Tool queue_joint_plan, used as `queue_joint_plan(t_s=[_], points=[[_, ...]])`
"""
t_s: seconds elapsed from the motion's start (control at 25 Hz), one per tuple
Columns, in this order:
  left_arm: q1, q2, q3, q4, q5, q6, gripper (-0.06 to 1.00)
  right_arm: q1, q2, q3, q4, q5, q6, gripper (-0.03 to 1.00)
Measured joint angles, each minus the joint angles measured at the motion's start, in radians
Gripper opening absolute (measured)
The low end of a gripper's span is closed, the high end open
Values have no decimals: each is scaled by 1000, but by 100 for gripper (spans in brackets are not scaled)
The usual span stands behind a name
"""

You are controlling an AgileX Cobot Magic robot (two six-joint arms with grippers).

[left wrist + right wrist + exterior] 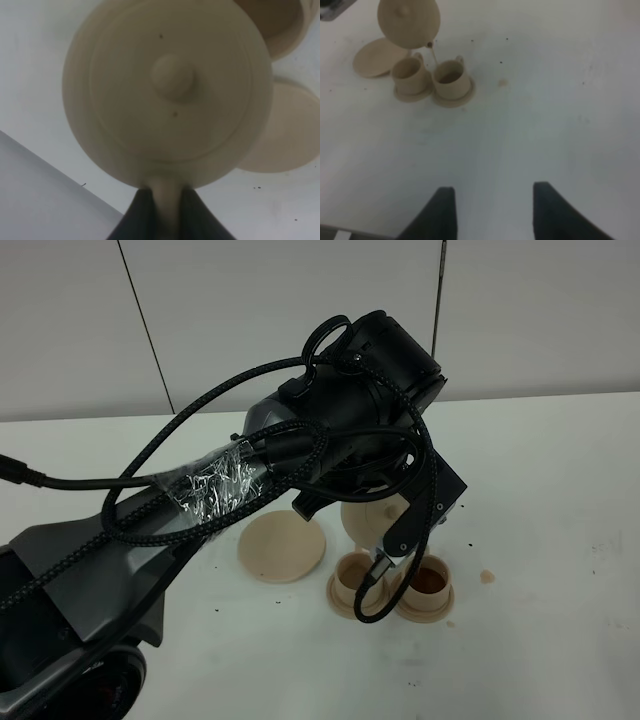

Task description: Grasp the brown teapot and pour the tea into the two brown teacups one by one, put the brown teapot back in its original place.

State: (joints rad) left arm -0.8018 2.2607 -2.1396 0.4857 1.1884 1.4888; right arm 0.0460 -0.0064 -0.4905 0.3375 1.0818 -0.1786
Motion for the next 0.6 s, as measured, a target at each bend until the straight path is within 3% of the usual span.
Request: queue_joint_plan(t_s=[0.6], points=[[-1, 0, 0, 7, 0, -1, 17, 0, 0, 0, 0, 0, 0, 35]])
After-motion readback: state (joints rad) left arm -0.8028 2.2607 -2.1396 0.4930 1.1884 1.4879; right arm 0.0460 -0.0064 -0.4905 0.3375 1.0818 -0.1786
